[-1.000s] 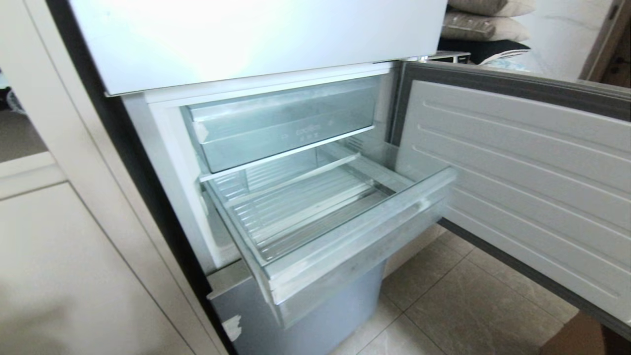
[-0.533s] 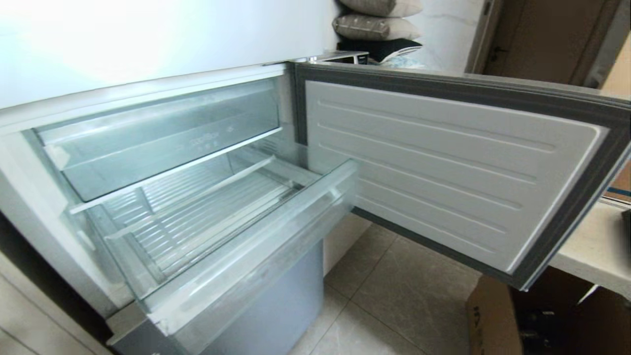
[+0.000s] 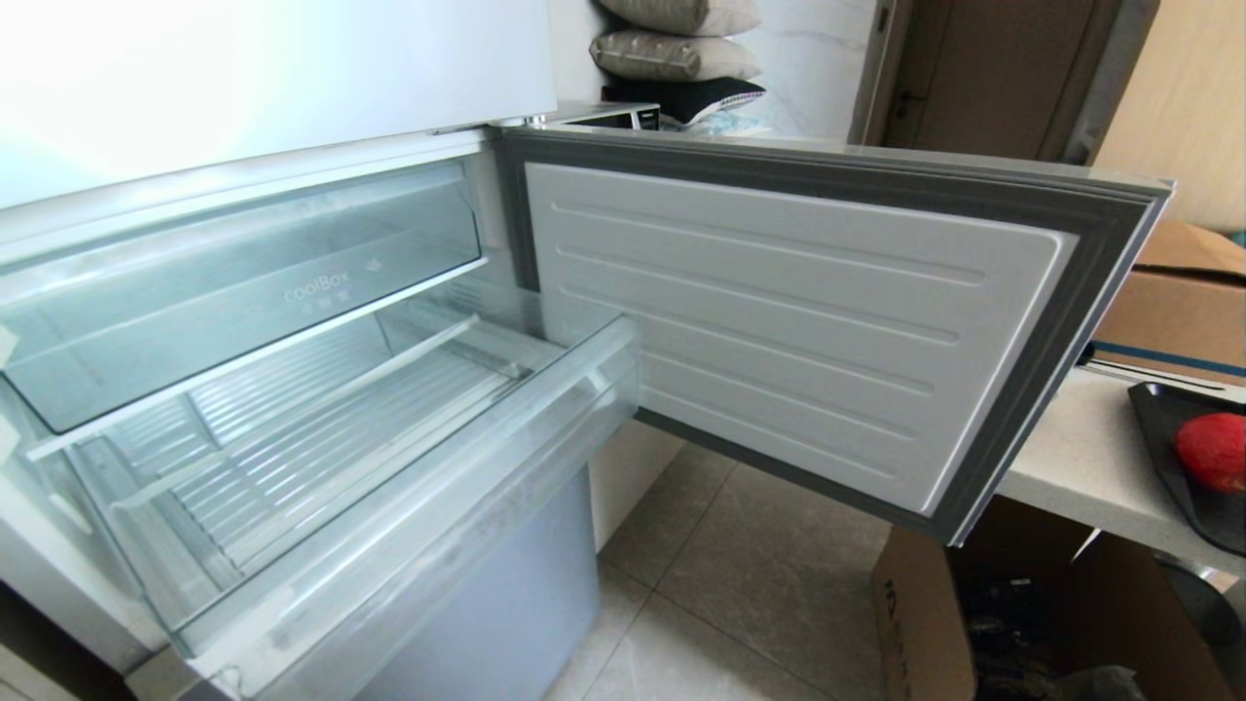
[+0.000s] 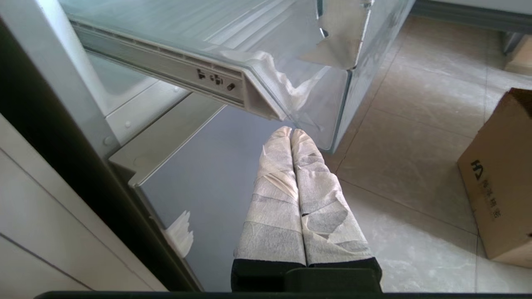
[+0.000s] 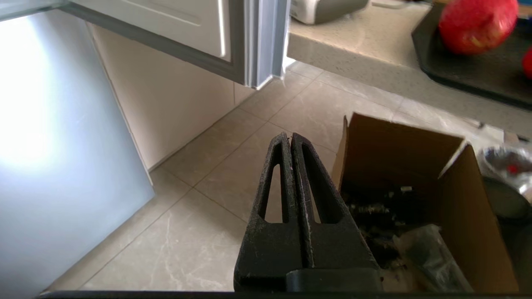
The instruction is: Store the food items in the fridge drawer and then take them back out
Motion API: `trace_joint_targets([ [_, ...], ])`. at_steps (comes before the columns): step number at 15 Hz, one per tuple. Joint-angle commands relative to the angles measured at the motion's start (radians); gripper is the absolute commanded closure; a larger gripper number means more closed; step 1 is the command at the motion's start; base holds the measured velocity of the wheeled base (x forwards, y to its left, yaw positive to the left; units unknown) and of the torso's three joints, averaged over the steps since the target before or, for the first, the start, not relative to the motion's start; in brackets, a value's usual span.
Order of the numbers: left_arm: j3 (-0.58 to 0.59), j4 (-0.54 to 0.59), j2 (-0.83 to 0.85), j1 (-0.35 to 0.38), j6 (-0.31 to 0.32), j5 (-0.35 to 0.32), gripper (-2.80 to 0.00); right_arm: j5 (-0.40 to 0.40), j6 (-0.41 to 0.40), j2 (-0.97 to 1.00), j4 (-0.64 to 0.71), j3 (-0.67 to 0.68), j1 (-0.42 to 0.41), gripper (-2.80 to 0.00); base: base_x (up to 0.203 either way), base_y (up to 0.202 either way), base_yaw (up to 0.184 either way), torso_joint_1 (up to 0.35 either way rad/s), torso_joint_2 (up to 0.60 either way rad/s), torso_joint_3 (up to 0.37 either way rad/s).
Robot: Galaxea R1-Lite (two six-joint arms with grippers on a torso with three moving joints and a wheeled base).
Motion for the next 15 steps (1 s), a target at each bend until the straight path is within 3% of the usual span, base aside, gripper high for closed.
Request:
trace_joint_targets([
  [1,0.0,0.001,0.0,0.0,0.0,0.0,0.0,-0.013,0.012,0.005,-0.004,-0.024,-0.001,0.0,0.0,0.0,0.0,0.0,0.0,0.0],
  [4,0.0,0.001,0.0,0.0,0.0,0.0,0.0,-0.085,0.073,0.165,0.005,-0.166,-0.01,0.0,0.0,0.0,0.0,0.0,0.0,0.0],
  [6,0.0,0.001,0.0,0.0,0.0,0.0,0.0,-0.119,0.14,0.354,0.006,-0.284,-0.104,0.0,0.0,0.0,0.0,0.0,0.0,0.0],
  [9,0.0,0.001,0.0,0.0,0.0,0.0,0.0,-0.128,0.258,0.623,-0.006,-0.409,-0.464,0.0,0.0,0.0,0.0,0.0,0.0,0.0],
  [11,0.0,0.001,0.0,0.0,0.0,0.0,0.0,-0.029,0.294,0.783,-0.067,-0.446,-0.728,0.0,0.0,0.0,0.0,0.0,0.0,0.0],
  [13,0.0,0.001,0.0,0.0,0.0,0.0,0.0,0.092,0.304,0.975,-0.132,-0.474,-0.897,0.0,0.0,0.0,0.0,0.0,0.0,0.0],
  [14,0.0,0.001,0.0,0.0,0.0,0.0,0.0,0.129,0.298,1.053,-0.164,-0.48,-0.931,-2.8,0.0,0.0,0.0,0.0,0.0,0.0],
  [15,0.0,0.001,0.0,0.0,0.0,0.0,0.0,0.159,0.28,1.129,-0.198,-0.484,-0.954,-2.8,0.0,0.0,0.0,0.0,0.0,0.0],
])
